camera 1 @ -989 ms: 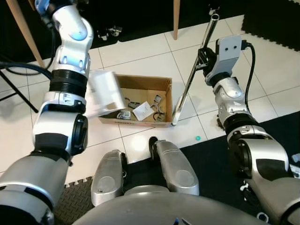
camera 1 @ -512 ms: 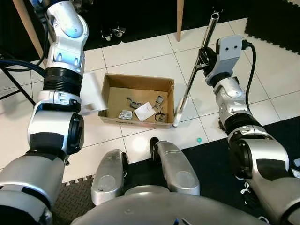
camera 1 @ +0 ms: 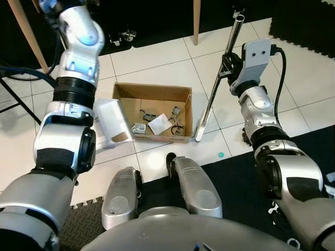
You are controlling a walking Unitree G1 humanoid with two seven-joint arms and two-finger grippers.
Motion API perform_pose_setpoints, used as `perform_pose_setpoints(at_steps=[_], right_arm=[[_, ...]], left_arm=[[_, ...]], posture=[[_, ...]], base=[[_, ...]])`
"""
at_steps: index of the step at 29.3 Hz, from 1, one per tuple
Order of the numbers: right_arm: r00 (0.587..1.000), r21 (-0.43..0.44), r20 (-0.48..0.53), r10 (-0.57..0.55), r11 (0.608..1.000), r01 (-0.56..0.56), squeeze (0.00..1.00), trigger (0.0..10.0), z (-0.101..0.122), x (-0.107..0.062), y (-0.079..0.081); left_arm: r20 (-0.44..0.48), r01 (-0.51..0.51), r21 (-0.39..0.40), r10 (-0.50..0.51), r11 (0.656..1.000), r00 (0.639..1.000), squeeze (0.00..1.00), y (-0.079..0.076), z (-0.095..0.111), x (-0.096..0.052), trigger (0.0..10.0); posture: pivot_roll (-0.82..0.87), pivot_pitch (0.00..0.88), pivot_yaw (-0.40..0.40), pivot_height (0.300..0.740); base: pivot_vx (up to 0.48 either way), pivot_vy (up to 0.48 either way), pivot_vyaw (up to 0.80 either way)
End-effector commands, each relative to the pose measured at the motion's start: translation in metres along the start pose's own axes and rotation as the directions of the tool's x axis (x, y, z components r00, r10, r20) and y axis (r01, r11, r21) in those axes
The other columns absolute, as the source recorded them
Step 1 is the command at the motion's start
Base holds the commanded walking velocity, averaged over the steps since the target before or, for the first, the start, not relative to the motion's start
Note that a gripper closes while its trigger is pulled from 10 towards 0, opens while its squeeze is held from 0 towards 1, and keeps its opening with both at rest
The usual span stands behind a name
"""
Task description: Sweep floor
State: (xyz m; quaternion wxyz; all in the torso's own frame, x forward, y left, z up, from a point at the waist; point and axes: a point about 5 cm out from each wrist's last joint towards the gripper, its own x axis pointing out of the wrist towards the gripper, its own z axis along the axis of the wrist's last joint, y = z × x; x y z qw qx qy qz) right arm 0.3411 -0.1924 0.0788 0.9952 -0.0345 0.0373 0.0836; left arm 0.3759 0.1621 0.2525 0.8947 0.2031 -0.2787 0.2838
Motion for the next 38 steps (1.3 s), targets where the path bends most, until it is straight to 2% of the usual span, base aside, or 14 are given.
perform_pose_setpoints(at_steps=[1,4,9,14,16,18,19,20,21,23,25,29,31,38], right_arm=[[1.0,-0.013,0.022,-0.005,1.0,0.006,0.0,10.0,0.006,0.002,-0.003],[1.0,-0.013,0.023,-0.005,1.0,0.005,0.0,10.0,0.006,0.002,-0.003],[1.0,-0.013,0.024,-0.004,1.0,0.005,0.0,10.0,0.006,0.002,-0.003],[1.0,-0.013,0.024,-0.005,1.0,0.005,0.0,10.0,0.006,0.002,-0.003],[1.0,-0.013,0.022,-0.004,1.0,0.004,0.0,10.0,0.006,0.002,-0.002],[1.0,-0.013,0.023,-0.003,1.0,0.003,0.0,10.0,0.006,0.002,-0.002],[1.0,-0.012,0.023,-0.003,1.0,0.003,0.0,10.0,0.006,0.002,-0.002],[1.0,-0.012,0.023,-0.003,1.0,0.003,0.0,10.0,0.006,0.002,-0.002],[1.0,-0.011,0.024,-0.003,1.0,0.003,0.0,10.0,0.006,0.003,-0.001],[1.0,-0.011,0.025,-0.003,1.0,0.003,0.0,10.0,0.006,0.003,-0.001],[1.0,-0.01,0.025,-0.004,1.0,0.004,0.0,10.0,0.006,0.003,-0.001],[1.0,-0.011,0.023,-0.007,1.0,0.007,0.0,10.0,0.006,0.002,-0.003],[1.0,-0.011,0.022,-0.007,1.0,0.008,0.0,10.0,0.006,0.002,-0.003],[1.0,-0.011,0.022,-0.007,1.0,0.008,0.0,10.0,0.006,0.002,-0.003]], left_arm=[[0.073,-0.012,0.011,0.011,1.0,0.997,0.0,0.003,0.01,0.006,10.0],[0.186,0.01,0.072,-0.023,0.997,0.982,0.0,0.001,0.021,0.005,10.0],[0.022,-0.019,-0.064,0.02,0.998,1.0,0.0,0.004,0.009,0.007,10.0],[-0.059,-0.043,-0.083,0.038,0.996,0.998,0.0,0.006,0.001,0.007,10.0],[0.086,-0.007,0.029,0.005,1.0,0.996,0.0,0.002,0.013,0.006,10.0],[0.12,-0.002,0.052,-0.005,0.999,0.993,0.0,0.001,0.016,0.005,10.0],[0.025,-0.011,-0.04,0.012,0.999,1.0,0.0,0.0,0.011,0.005,10.0],[0.025,-0.011,-0.04,0.012,0.999,1.0,0.0,0.0,0.011,0.005,10.0],[-0.107,-0.04,-0.145,0.024,0.989,0.994,0.0,0.001,0.002,0.006,10.0],[-0.28,-0.104,-0.283,0.021,0.954,0.96,0.0,0.003,-0.013,0.005,10.0],[-0.319,-0.123,-0.306,0.02,0.944,0.948,0.0,0.004,-0.018,0.005,10.0],[-0.319,-0.135,-0.288,0.038,0.948,0.947,0.0,0.01,-0.021,0.007,10.0],[-0.191,-0.091,-0.164,0.059,0.982,0.98,0.0,0.012,-0.012,0.011,10.0],[-0.191,-0.091,-0.164,0.059,0.982,0.98,0.0,0.012,-0.012,0.011,10.0]], posture=[[-0.03,0.066,-0.027,0.74],[-0.03,0.067,-0.028,0.74],[-0.03,0.067,-0.028,0.74],[-0.03,0.068,-0.027,0.74],[-0.02,0.065,-0.028,0.74],[-0.02,0.066,-0.027,0.74],[-0.02,0.065,-0.027,0.74],[-0.02,0.065,-0.027,0.74],[-0.02,0.065,-0.025,0.74],[-0.03,0.066,-0.025,0.74],[-0.02,0.065,-0.025,0.74],[-0.02,0.065,-0.026,0.74],[-0.02,0.066,-0.027,0.74],[-0.02,0.066,-0.027,0.74]], base=[[0.0,0.0,0.0],[0.0,0.0,0.0],[0.0,0.0,0.0],[0.0,0.0,0.0],[0.0,0.0,0.0],[0.0,0.0,0.0],[0.0,0.0,0.0],[0.0,0.0,0.0],[0.0,0.0,0.0],[0.0,0.0,0.0],[0.0,0.0,0.0],[0.0,0.0,0.0],[0.0,0.0,0.0],[0.0,0.0,0.0]])
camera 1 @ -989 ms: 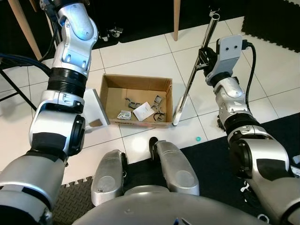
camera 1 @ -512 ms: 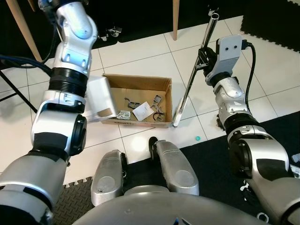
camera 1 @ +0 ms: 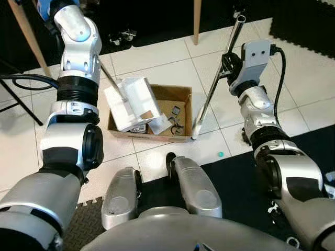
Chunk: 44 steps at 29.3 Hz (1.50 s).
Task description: Sweep floor
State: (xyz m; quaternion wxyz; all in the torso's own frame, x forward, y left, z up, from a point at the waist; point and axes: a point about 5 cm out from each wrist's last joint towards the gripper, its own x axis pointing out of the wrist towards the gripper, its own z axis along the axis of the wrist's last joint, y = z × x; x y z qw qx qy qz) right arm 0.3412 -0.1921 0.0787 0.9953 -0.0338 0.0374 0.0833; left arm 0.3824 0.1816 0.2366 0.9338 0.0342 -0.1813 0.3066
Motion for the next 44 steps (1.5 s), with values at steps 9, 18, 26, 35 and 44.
perform_pose_setpoints(at_steps=[9,18,26,35,44], right_arm=[[1.0,-0.013,0.023,-0.005,1.0,0.005,0.0,10.0,0.006,0.002,-0.003],[1.0,-0.015,0.022,0.0,1.0,0.0,0.0,10.0,0.007,0.003,-0.002],[1.0,-0.017,0.024,-0.001,1.0,0.001,0.0,10.0,0.007,0.003,-0.003],[1.0,-0.018,0.023,-0.001,1.0,0.001,0.0,10.0,0.007,0.003,-0.003],[1.0,-0.016,0.023,0.003,1.0,-0.003,0.0,10.0,0.007,0.003,-0.001]], left_arm=[[-0.152,0.012,-0.155,-0.036,0.988,0.988,0.0,-0.007,-0.007,-0.001,10.0],[0.007,0.079,-0.097,-0.079,0.992,0.997,0.0,-0.014,0.012,-0.003,10.0],[0.131,0.129,-0.018,-0.126,0.991,0.983,0.0,-0.019,0.025,-0.004,10.0],[0.097,0.078,0.002,-0.078,0.997,0.992,0.0,-0.012,0.022,0.002,10.0],[0.327,0.164,0.285,-0.257,0.944,0.909,0.0,-0.032,0.036,-0.015,10.0]], posture=[[-0.03,0.064,-0.026,0.74],[-0.02,0.058,-0.028,0.74],[-0.02,0.056,-0.027,0.74],[-0.03,0.055,-0.029,0.74],[-0.03,0.059,-0.029,0.74]], base=[[0.0,0.0,0.0],[0.0,0.0,0.0],[0.0,0.0,0.0],[0.0,0.0,0.0],[0.0,0.0,0.0]])
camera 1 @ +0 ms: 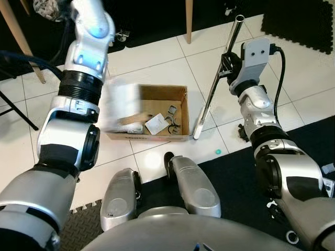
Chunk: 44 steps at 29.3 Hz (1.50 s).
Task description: Sweep floor
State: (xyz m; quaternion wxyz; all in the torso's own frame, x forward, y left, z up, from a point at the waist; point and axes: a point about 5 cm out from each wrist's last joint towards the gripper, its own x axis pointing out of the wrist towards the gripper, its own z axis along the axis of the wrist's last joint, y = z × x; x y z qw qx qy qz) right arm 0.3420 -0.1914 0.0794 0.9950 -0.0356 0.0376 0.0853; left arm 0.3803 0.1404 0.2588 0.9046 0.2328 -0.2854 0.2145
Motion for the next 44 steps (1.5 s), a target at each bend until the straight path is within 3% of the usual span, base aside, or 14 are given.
perform_pose_setpoints(at_steps=[1,6,20,26,28,31,33,36,38,39,44], right_arm=[[1.0,-0.012,0.024,-0.002,1.0,0.003,0.0,10.0,0.006,0.002,-0.002],[1.0,-0.012,0.021,-0.007,1.0,0.007,0.0,10.0,0.005,0.001,-0.003],[1.0,-0.009,0.023,-0.004,1.0,0.004,0.0,10.0,0.005,0.002,-0.001],[1.0,-0.003,0.03,-0.003,1.0,0.003,0.0,10.0,0.006,0.002,0.0],[0.999,0.001,0.042,-0.001,1.0,0.001,0.0,10.0,0.008,0.003,0.001],[0.998,0.01,0.07,-0.001,1.0,0.0,0.0,10.0,0.014,0.005,0.002],[0.998,0.01,0.07,-0.001,1.0,0.0,0.0,10.0,0.014,0.005,0.002],[0.994,0.053,0.105,-0.009,0.999,0.004,0.0,10.0,0.022,0.008,0.002],[0.988,0.155,0.152,-0.032,0.988,0.008,0.0,10.0,0.033,0.013,0.003],[0.984,0.202,0.173,-0.041,0.979,0.005,0.0,10.0,0.037,0.015,0.004],[0.968,0.298,0.245,-0.057,0.954,-0.019,0.0,10.0,0.051,0.018,0.007]], left_arm=[[-0.016,-0.029,-0.084,0.027,0.996,0.999,0.0,0.006,0.004,0.005,10.0],[-0.086,-0.075,-0.153,0.062,0.985,0.994,0.0,0.013,-0.002,0.01,10.0],[-0.101,-0.091,-0.13,0.079,0.987,0.992,0.0,0.016,-0.007,0.01,10.0],[-0.213,-0.049,-0.159,0.015,0.986,0.977,0.0,0.018,-0.022,0.012,10.0],[-0.26,-0.006,-0.215,-0.052,0.977,0.964,0.0,0.015,-0.025,0.012,10.0],[-0.318,0.037,-0.229,-0.111,0.973,0.942,0.0,0.011,-0.028,0.013,10.0],[-0.318,0.037,-0.229,-0.111,0.973,0.942,0.0,0.011,-0.028,0.013,10.0],[-0.314,0.064,-0.245,-0.141,0.967,0.939,0.0,0.012,-0.025,0.015,10.0],[-0.292,0.077,-0.298,-0.167,0.952,0.942,0.0,0.016,-0.023,0.013,10.0],[-0.249,0.102,-0.294,-0.179,0.95,0.952,0.0,0.018,-0.022,0.01,10.0],[-0.221,0.129,-0.302,-0.201,0.945,0.954,0.0,0.021,-0.026,0.001,10.0]], posture=[[-0.03,0.059,-0.028,0.74],[-0.02,0.062,-0.027,0.74],[-0.02,0.063,-0.029,0.74],[-0.02,0.066,-0.022,0.74],[-0.02,0.068,-0.02,0.74],[-0.02,0.068,-0.018,0.74],[-0.02,0.068,-0.018,0.74],[-0.02,0.071,-0.013,0.74],[-0.01,0.073,-0.009,0.74],[-0.01,0.073,-0.009,0.74],[-0.01,0.074,-0.006,0.74]], base=[[0.0,0.0,0.0],[0.0,0.0,0.0],[0.0,0.0,0.0],[0.0,0.0,0.0],[0.0,0.0,0.0],[0.0,0.0,0.0],[0.0,0.0,0.0],[0.0,0.0,0.0],[0.0,0.0,0.0],[0.0,0.0,0.0],[0.0,0.0,0.0]])
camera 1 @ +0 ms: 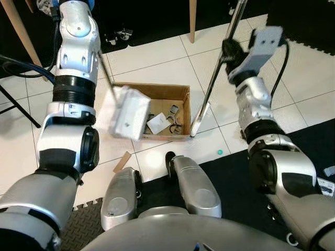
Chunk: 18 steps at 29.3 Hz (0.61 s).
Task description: Sweep floor
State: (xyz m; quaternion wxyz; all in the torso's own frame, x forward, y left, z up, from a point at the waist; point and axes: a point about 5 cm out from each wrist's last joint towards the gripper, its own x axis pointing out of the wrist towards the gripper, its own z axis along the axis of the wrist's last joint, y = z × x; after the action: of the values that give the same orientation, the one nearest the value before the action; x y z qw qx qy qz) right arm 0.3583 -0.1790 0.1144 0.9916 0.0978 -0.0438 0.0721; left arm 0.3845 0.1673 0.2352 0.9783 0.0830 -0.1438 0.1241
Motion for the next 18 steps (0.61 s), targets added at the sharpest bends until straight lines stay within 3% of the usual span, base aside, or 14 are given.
perform_pose_setpoints(at_steps=[1,5,11,18], right_arm=[[0.996,0.058,0.093,0.013,0.998,-0.018,0.0,10.0,0.017,0.007,0.006],[0.992,0.054,0.125,0.027,0.998,-0.034,0.0,10.0,0.026,0.009,0.008],[0.991,0.027,0.125,0.049,0.998,-0.052,0.0,10.0,0.026,0.008,0.009],[0.989,0.022,0.133,0.062,0.998,-0.065,0.0,10.0,0.028,0.007,0.011]], left_arm=[[0.074,0.001,-0.001,-0.001,1.0,0.997,0.0,0.008,0.009,0.0,10.0],[0.105,0.027,-0.048,-0.022,0.999,0.994,0.0,0.01,0.011,-0.005,10.0],[0.119,0.039,-0.046,-0.033,0.998,0.992,0.0,0.013,0.008,-0.009,10.0],[0.078,-0.009,0.028,0.007,1.0,0.997,0.0,0.028,-0.012,-0.016,10.0]], posture=[[-0.01,0.075,-0.001,0.74],[-0.01,0.075,-0.001,0.74],[-0.02,0.071,-0.001,0.74],[-0.02,0.063,-0.008,0.74]], base=[[0.0,0.0,0.0],[0.0,0.0,0.0],[0.0,0.0,0.0],[0.0,0.0,0.0]])
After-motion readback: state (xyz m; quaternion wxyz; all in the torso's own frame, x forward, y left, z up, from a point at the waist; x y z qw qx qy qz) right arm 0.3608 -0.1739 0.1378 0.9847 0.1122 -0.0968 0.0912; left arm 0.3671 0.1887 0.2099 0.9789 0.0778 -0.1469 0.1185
